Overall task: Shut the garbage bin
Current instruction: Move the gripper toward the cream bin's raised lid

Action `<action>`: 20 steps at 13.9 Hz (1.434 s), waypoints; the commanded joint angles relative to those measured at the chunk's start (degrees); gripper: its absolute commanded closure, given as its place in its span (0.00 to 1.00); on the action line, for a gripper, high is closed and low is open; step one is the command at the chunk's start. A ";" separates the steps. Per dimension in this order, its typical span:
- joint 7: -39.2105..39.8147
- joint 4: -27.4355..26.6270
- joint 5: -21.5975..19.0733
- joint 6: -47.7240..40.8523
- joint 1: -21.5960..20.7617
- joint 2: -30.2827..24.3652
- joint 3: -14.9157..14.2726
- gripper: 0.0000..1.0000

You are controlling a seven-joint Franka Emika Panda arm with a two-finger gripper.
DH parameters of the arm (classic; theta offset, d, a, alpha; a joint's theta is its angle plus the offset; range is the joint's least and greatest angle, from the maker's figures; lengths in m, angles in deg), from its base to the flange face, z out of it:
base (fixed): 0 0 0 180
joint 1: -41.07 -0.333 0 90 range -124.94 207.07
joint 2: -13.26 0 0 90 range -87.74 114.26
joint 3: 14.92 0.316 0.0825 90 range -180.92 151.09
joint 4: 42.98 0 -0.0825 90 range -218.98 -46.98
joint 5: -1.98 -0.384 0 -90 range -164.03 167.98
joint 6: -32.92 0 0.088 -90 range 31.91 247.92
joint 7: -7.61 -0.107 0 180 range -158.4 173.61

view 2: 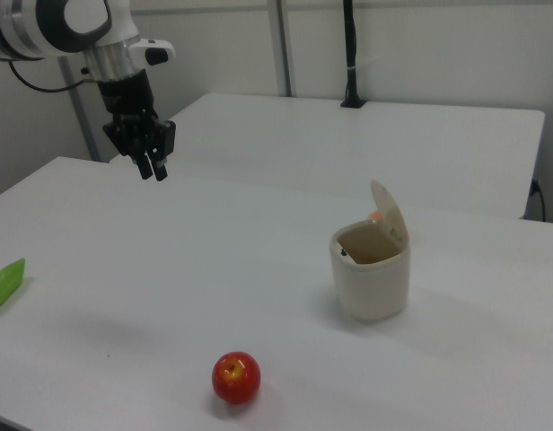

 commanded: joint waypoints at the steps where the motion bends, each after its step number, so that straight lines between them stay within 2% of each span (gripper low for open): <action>1: -0.17 -2.09 0.49 0.47 -0.49 -1.35 -0.34 1.00; 5: -0.26 -1.48 0.49 0.65 -0.05 -0.82 -0.61 1.00; 11: -1.57 0.19 -0.48 6.70 8.99 1.28 -0.96 1.00; 16: -6.67 0.20 -0.13 19.60 16.46 4.36 -0.96 1.00; 20: -9.93 0.28 0.66 32.17 20.77 7.17 -1.05 1.00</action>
